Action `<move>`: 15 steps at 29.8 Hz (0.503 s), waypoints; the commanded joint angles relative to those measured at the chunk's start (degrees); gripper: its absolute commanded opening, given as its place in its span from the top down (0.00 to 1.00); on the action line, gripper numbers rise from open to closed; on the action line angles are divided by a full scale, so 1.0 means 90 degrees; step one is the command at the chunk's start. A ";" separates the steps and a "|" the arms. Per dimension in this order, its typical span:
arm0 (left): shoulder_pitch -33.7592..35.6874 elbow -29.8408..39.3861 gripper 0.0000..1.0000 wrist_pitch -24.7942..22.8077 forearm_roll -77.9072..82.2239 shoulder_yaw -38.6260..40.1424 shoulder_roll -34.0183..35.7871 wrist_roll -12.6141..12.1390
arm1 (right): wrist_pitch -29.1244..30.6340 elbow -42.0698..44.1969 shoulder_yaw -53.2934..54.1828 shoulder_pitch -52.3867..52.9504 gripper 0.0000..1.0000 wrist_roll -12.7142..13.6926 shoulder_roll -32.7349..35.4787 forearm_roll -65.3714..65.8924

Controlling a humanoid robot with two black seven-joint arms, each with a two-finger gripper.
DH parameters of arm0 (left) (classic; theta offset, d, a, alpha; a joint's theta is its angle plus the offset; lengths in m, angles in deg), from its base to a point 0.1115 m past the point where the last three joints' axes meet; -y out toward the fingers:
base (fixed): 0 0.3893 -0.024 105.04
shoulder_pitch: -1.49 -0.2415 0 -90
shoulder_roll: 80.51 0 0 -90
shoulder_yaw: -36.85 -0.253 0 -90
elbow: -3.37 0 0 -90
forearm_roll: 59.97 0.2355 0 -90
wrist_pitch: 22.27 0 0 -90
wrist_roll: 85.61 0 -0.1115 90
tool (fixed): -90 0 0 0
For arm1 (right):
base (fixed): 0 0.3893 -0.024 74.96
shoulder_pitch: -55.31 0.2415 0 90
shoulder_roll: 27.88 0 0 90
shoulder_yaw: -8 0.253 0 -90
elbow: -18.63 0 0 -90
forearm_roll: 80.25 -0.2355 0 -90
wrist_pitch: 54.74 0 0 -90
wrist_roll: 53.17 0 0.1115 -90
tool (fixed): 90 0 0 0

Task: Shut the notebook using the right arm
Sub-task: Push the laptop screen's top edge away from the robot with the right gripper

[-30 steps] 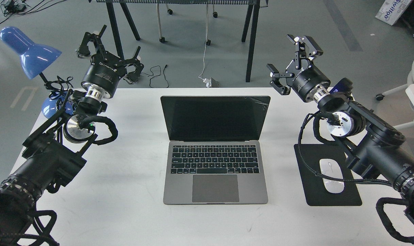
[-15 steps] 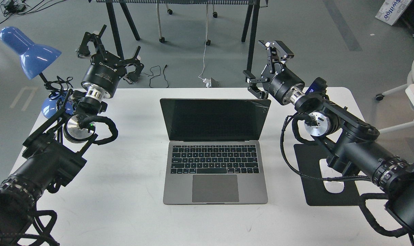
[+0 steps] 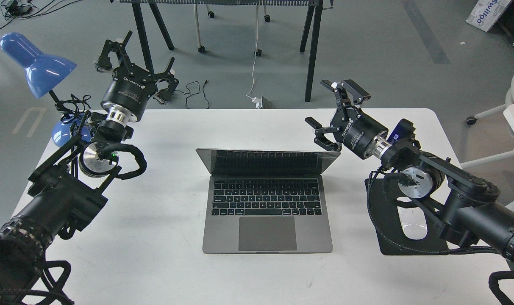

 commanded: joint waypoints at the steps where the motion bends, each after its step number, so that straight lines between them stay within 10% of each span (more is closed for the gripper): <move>1: 0.0000 0.0000 0.00 0.0001 0.0000 0.0005 0.0001 -0.0001 | -0.0001 -0.0185 -0.0257 -0.0032 0.00 -0.0010 0.0093 0.0001; 15: 0.0000 0.0000 0.00 0.0011 0.0000 0.0005 0.0001 -0.0001 | -0.0001 -0.0263 -0.0931 -0.0198 0.00 -0.0039 0.0093 0.0050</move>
